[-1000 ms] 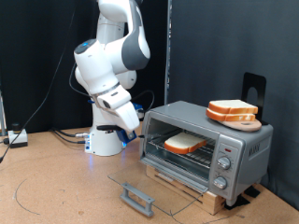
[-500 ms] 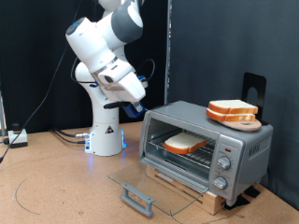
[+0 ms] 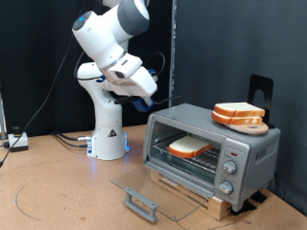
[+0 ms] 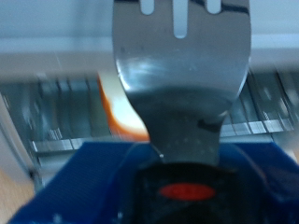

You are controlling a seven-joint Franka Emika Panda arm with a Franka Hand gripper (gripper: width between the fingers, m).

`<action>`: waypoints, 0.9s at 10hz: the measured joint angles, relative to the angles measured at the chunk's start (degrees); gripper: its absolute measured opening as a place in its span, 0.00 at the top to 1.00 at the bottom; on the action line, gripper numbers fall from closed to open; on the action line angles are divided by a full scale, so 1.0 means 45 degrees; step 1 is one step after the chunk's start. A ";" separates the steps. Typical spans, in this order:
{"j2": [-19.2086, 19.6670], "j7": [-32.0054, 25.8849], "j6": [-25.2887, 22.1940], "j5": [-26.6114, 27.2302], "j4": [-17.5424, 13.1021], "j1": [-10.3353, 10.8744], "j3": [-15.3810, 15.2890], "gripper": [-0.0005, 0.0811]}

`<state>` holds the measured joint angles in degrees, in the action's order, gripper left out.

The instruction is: Make a piece of toast with the oven

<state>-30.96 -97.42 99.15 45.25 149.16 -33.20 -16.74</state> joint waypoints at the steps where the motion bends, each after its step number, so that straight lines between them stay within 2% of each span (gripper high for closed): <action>1: -0.0073 0.0005 -0.0456 0.0031 0.0007 0.0269 -0.0143 0.51; 5: -0.0959 0.0306 -0.0769 0.0302 0.0484 0.1197 -0.1205 0.51; 9: -0.2309 0.1265 -0.0686 0.1887 0.1228 0.2073 -0.2469 0.51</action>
<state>-41.35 -91.72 96.07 53.74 154.68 -23.87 -27.85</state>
